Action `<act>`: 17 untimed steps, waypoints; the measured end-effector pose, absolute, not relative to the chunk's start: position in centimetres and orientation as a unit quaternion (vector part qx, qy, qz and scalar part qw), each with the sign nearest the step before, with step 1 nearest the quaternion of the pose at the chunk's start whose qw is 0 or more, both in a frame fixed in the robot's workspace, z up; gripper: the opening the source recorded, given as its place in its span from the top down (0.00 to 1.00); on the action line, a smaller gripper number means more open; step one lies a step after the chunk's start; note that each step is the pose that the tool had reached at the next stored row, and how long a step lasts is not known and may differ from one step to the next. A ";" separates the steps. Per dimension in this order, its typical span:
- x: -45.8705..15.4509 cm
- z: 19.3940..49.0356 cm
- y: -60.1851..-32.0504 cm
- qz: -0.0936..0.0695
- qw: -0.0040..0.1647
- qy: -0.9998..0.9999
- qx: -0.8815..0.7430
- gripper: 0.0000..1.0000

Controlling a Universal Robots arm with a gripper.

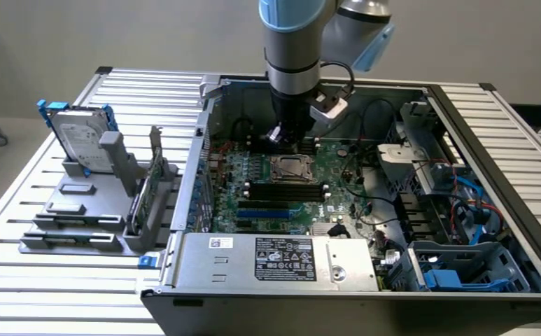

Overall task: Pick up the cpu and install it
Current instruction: 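Install the first cpu locking lever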

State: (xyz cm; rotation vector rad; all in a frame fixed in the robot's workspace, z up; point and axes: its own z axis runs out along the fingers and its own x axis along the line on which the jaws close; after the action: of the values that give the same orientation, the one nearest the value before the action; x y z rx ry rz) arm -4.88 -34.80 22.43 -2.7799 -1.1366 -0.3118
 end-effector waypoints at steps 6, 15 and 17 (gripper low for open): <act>-4.9 23.1 -35.8 -0.099 0.062 -0.371 -0.921 0.89; -4.9 23.5 -37.1 -0.091 0.046 -0.369 -0.924 0.89; -4.9 23.5 -37.3 -0.087 0.040 -0.369 -0.925 0.89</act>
State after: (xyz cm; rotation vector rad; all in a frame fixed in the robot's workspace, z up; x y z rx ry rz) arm -4.88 -37.32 23.48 -2.8327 -1.1297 -0.2674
